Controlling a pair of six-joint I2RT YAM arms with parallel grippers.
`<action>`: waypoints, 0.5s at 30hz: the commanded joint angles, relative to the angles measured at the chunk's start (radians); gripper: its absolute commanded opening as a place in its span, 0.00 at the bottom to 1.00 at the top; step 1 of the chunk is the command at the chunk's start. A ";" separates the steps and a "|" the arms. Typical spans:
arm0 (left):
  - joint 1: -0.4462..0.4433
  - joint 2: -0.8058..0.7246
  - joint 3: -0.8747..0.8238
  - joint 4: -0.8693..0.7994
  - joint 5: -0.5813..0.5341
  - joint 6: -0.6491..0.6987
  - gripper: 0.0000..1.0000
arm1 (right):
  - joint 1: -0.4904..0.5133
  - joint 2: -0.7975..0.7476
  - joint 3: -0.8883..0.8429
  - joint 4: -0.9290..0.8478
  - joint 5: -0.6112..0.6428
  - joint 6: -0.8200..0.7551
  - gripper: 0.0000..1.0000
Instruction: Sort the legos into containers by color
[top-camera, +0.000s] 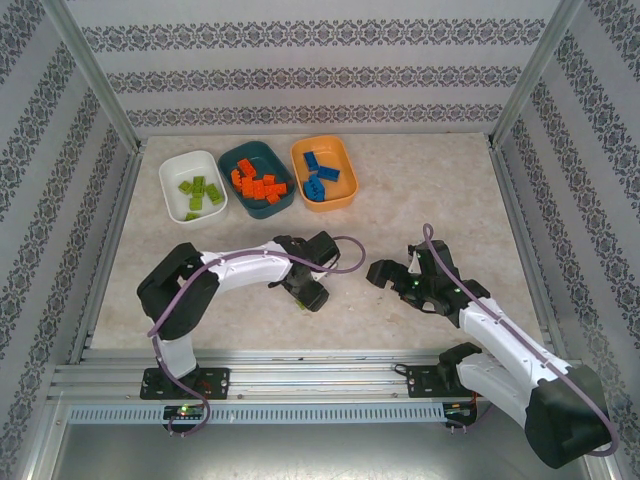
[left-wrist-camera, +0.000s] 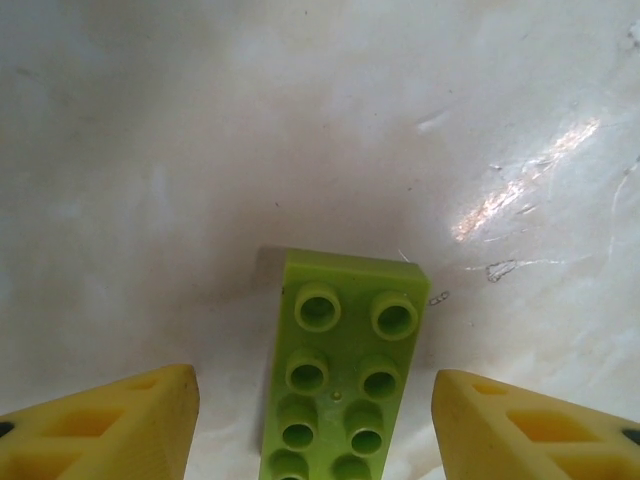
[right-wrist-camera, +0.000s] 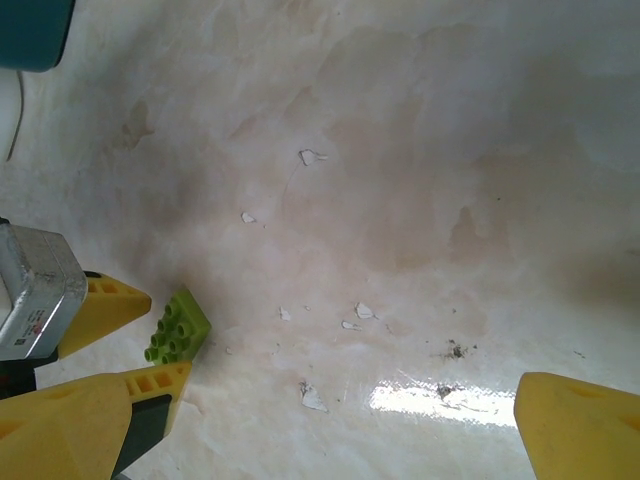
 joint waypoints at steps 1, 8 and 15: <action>-0.009 0.015 0.007 -0.010 -0.006 0.018 0.62 | -0.004 0.007 0.007 0.003 0.006 -0.010 0.98; -0.015 0.034 0.000 -0.008 -0.008 0.015 0.56 | -0.004 0.003 0.008 0.004 0.008 -0.006 0.98; -0.015 0.070 0.003 -0.020 -0.016 0.011 0.41 | -0.003 0.003 0.013 -0.001 0.006 -0.008 0.98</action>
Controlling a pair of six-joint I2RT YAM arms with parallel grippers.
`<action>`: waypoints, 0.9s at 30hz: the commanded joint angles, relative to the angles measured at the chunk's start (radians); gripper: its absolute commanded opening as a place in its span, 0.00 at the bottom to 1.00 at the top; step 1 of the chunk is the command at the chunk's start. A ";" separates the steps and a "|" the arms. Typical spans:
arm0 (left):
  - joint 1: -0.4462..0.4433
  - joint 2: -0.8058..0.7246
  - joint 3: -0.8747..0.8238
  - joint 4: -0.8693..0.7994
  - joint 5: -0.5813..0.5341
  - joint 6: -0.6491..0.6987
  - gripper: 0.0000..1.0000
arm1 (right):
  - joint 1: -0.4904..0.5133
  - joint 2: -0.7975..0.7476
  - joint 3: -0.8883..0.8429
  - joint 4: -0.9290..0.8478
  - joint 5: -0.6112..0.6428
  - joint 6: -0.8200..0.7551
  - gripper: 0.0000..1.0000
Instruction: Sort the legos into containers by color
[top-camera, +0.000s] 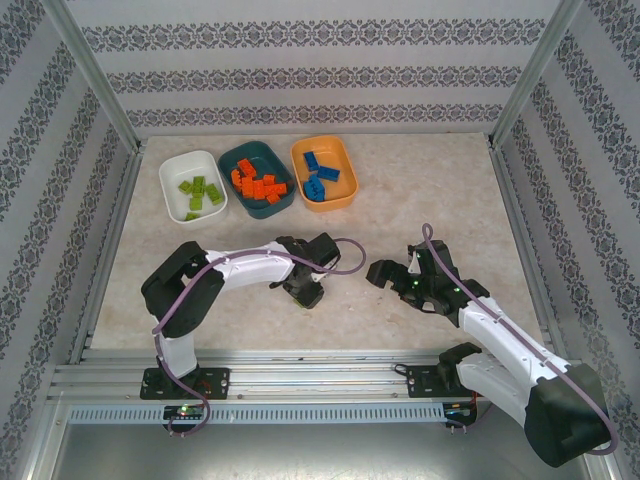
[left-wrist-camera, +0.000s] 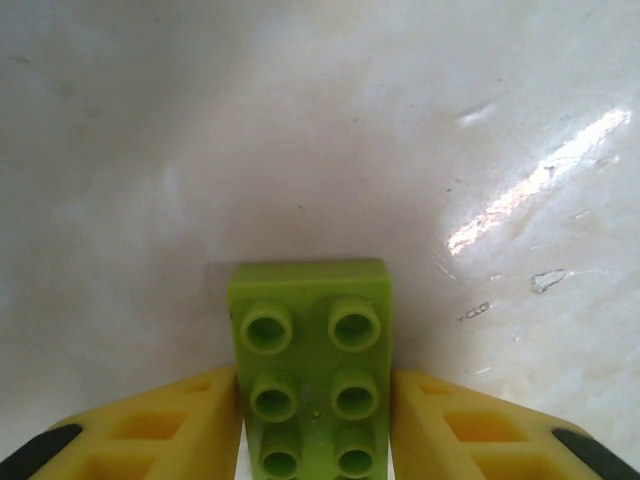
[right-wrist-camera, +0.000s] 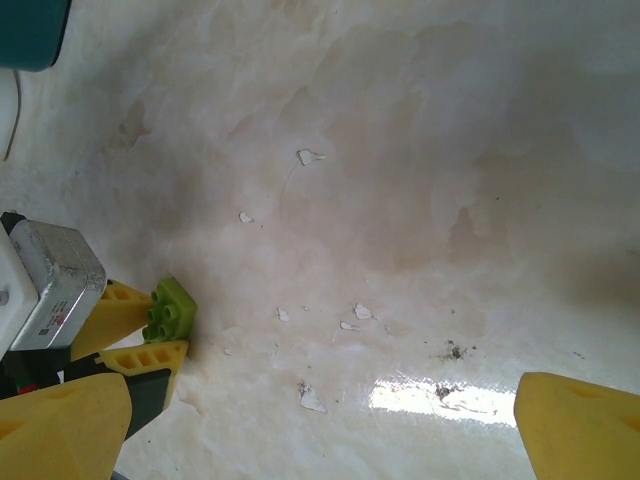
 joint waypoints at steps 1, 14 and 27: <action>-0.015 0.046 0.002 -0.023 0.006 0.006 0.41 | -0.004 -0.002 0.013 -0.006 0.008 -0.008 0.98; 0.089 -0.142 0.065 -0.094 0.057 -0.016 0.42 | -0.004 0.000 0.003 0.002 0.006 -0.004 0.98; 0.228 -0.266 0.057 -0.105 0.125 -0.014 0.58 | -0.003 0.016 -0.033 0.060 0.002 0.014 0.98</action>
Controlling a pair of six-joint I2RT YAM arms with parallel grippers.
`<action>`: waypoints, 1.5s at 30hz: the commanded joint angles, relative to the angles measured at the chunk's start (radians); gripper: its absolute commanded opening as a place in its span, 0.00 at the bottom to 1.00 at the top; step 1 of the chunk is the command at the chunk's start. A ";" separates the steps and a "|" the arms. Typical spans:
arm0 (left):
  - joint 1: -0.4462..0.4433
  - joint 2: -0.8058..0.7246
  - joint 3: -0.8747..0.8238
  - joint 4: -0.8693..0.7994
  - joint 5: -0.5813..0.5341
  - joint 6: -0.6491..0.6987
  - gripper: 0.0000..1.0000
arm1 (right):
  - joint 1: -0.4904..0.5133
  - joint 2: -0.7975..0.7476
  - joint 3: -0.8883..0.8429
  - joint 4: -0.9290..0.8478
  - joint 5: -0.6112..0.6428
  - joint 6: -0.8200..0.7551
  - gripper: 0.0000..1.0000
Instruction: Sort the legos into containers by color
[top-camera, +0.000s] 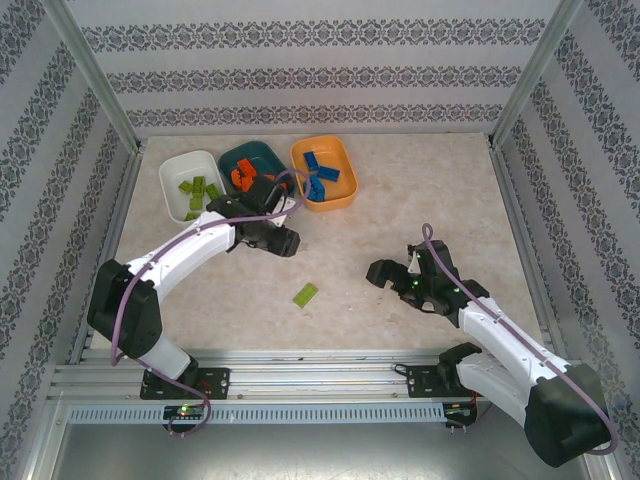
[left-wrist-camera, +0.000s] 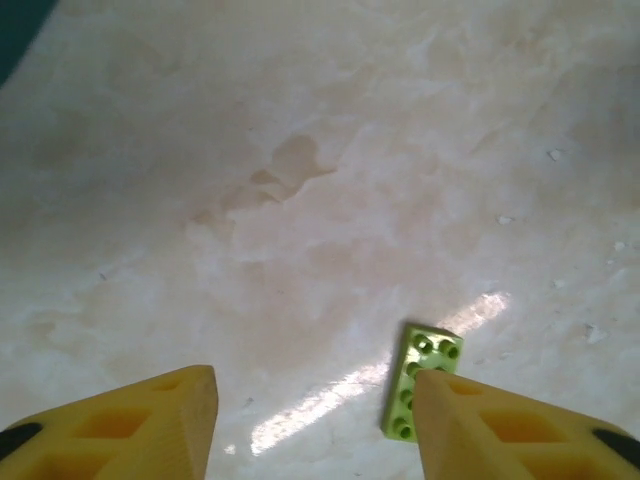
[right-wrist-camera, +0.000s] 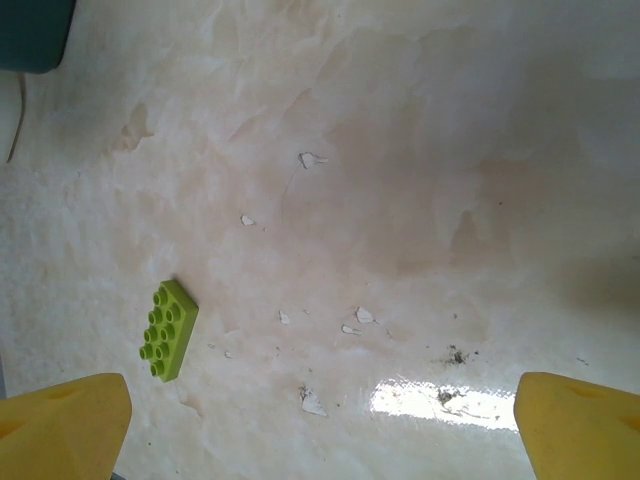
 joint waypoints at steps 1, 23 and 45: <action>-0.104 0.020 -0.046 -0.028 -0.026 -0.007 0.59 | -0.004 0.020 -0.024 0.046 0.001 0.016 0.98; -0.335 0.302 -0.072 0.084 -0.180 -0.098 0.59 | 0.004 0.037 -0.017 0.038 0.000 0.003 0.98; -0.299 0.288 0.015 -0.033 -0.216 -0.063 0.36 | 0.002 0.031 -0.014 0.031 0.004 -0.003 0.98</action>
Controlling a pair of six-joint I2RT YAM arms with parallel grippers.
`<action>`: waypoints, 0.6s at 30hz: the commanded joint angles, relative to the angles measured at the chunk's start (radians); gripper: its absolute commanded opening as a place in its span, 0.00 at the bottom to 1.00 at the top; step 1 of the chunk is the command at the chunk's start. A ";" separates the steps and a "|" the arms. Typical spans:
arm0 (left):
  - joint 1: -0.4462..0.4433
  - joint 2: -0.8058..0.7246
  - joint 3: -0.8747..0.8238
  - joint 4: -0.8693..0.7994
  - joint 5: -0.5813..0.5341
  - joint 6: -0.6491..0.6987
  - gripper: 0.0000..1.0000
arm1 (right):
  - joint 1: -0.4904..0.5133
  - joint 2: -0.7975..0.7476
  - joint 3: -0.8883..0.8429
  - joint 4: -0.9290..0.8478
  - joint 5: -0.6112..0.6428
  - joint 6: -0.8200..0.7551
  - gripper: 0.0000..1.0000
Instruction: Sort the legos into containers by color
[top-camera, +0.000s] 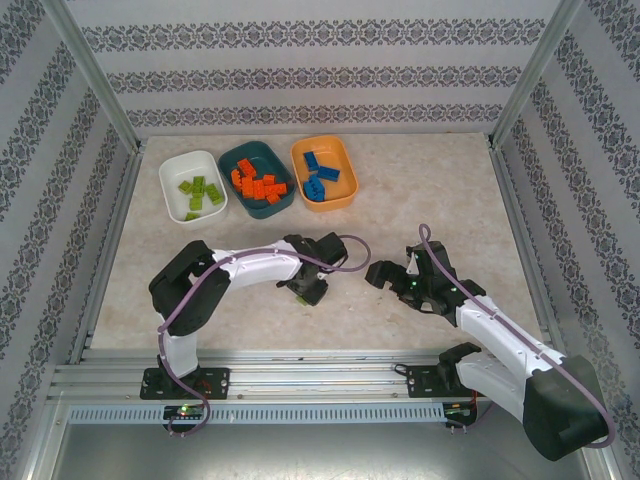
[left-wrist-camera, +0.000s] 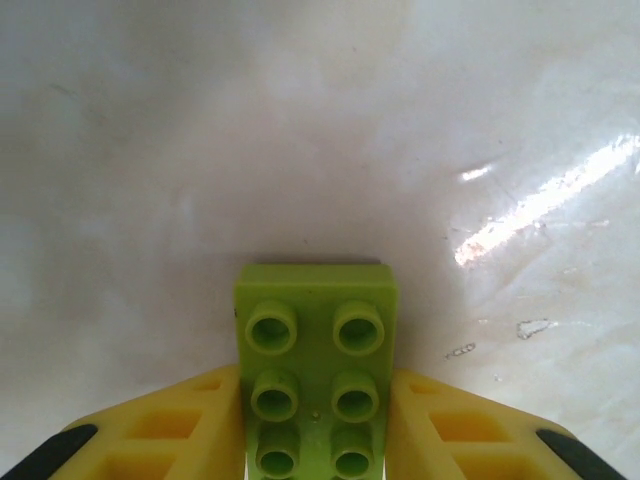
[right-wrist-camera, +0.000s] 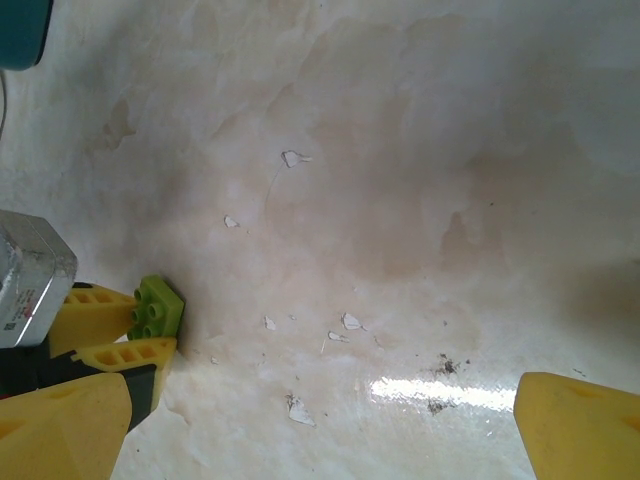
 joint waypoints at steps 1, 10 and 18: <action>0.027 -0.039 0.031 -0.054 -0.027 0.023 0.36 | 0.002 -0.003 0.000 -0.005 0.004 -0.007 0.98; 0.260 -0.157 0.144 -0.200 -0.046 0.166 0.36 | 0.002 0.027 0.012 0.007 0.001 -0.013 0.98; 0.659 -0.111 0.403 -0.274 0.018 0.232 0.38 | 0.002 0.114 0.022 0.071 -0.010 -0.014 0.98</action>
